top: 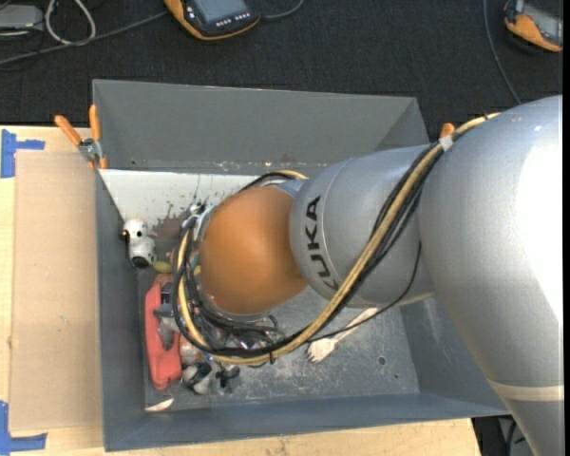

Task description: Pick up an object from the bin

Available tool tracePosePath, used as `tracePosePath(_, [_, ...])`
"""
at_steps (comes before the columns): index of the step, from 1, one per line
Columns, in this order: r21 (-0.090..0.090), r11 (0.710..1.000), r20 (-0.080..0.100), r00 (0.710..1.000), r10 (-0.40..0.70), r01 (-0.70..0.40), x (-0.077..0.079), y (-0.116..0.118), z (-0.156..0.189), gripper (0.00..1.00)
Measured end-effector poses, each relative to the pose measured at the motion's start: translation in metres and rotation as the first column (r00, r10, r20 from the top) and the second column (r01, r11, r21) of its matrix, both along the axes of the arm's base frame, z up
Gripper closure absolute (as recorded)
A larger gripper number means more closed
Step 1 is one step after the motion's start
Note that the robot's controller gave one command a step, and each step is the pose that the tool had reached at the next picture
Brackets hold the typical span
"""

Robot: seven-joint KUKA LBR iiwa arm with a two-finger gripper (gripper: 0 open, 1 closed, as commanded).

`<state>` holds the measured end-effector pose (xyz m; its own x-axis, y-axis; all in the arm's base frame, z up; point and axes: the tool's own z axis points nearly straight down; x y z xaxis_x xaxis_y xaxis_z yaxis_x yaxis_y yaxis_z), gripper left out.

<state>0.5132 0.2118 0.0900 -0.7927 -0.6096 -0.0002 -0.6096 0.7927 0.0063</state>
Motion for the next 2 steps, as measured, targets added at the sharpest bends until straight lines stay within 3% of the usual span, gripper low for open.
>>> tracePosePath(1, [0.0,1.0,0.002,1.0,-0.027,0.027,-0.0324,-0.0243,0.0077,1.0])
tracePosePath(2, [0.001,1.0,0.002,1.0,-0.028,0.028,-0.0322,-0.0245,0.0077,1.0])
